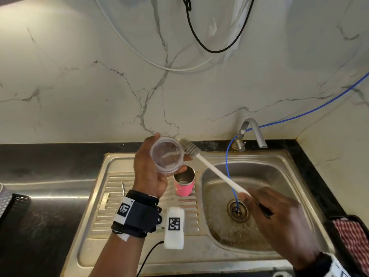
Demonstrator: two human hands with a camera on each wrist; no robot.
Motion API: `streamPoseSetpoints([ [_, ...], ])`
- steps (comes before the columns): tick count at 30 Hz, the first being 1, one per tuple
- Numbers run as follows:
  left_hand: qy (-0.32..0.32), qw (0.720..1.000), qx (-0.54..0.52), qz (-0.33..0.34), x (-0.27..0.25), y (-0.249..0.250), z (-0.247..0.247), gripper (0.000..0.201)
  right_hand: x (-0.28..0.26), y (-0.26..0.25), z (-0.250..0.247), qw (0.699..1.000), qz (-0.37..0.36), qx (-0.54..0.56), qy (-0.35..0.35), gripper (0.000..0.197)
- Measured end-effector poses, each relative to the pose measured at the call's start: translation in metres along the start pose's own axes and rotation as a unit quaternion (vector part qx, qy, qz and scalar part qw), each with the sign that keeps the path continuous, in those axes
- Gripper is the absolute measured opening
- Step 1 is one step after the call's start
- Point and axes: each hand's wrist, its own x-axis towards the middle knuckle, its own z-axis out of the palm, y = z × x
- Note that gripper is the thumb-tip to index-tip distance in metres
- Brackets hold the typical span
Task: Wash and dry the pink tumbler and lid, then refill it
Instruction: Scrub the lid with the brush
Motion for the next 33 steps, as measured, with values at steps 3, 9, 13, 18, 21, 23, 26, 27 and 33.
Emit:
streamPoseSetpoints([
  [3, 0.017, 1.0, -0.012, 0.01, 0.0, 0.006, 0.0, 0.024, -0.015, 0.0, 0.005, 1.0, 0.023, 0.011, 0.002, 0.021],
  [9, -0.036, 0.999, -0.008, -0.03, -0.013, -0.013, 0.015, 0.033, 0.006, -0.003, 0.018, 0.999, 0.02, 0.014, 0.028, 0.023],
  [13, 0.0, 1.0, -0.013, 0.001, -0.001, -0.001, 0.009, 0.03, -0.009, -0.002, 0.015, 0.999, 0.02, 0.023, 0.016, 0.021],
  [18, -0.03, 0.999, 0.001, -0.016, -0.002, -0.003, 0.009, 0.024, -0.014, 0.005, 0.013, 0.999, 0.032, 0.007, 0.021, 0.025],
  [21, -0.058, 0.998, 0.02, -0.026, -0.004, -0.006, 0.013, 0.031, -0.005, 0.006, 0.014, 0.999, 0.017, 0.001, 0.027, 0.026],
  [23, -0.084, 0.995, 0.034, -0.041, -0.004, -0.006, 0.016, 0.039, 0.0, 0.003, 0.016, 0.999, 0.013, 0.004, 0.036, 0.021],
  [26, -0.074, 0.996, 0.02, -0.041, -0.003, -0.003, 0.019, 0.034, 0.003, 0.002, 0.02, 0.999, 0.01, 0.02, 0.046, 0.019],
  [27, -0.06, 0.998, 0.007, -0.031, -0.001, 0.001, 0.019, 0.031, 0.0, 0.002, 0.021, 0.999, 0.01, 0.024, 0.043, 0.021],
  [33, 0.014, 0.999, -0.043, 0.009, 0.003, 0.006, 0.016, 0.021, -0.02, -0.006, 0.021, 0.997, 0.052, 0.036, 0.041, 0.029],
])
